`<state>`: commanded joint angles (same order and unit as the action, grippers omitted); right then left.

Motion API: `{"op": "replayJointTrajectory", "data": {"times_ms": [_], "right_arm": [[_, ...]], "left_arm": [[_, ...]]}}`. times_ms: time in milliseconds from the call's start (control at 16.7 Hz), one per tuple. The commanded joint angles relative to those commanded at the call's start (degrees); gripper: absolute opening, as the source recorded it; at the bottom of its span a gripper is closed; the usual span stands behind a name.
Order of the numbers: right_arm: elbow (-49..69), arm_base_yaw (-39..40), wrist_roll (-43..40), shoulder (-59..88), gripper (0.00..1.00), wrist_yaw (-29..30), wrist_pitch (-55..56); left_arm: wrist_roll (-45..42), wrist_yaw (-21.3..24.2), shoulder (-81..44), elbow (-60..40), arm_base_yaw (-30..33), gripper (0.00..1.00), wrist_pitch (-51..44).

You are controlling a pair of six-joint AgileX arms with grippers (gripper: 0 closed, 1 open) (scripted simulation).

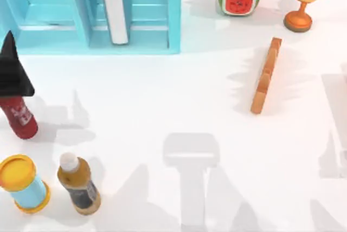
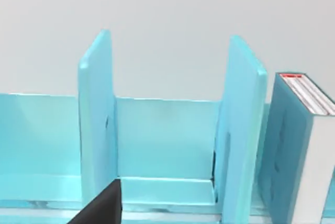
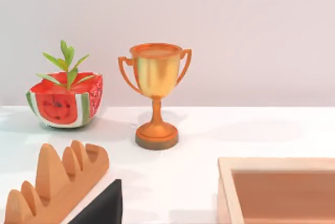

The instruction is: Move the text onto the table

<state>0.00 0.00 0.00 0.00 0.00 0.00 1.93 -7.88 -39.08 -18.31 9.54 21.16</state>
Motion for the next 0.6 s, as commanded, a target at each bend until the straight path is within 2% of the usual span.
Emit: {"op": "replayJointTrajectory", "data": {"times_ms": [360,600], "right_arm": [[0.00,0.00,0.00,0.00,1.00,0.00,0.00],[0.00,0.00,0.00,0.00,1.00,0.00,0.00]], "left_arm": [[1.14,-6.40,-39.06,-15.34,7.71,1.00,16.85],[1.54,-10.12,-60.45,-24.12,11.94,1.00,26.35]]}}
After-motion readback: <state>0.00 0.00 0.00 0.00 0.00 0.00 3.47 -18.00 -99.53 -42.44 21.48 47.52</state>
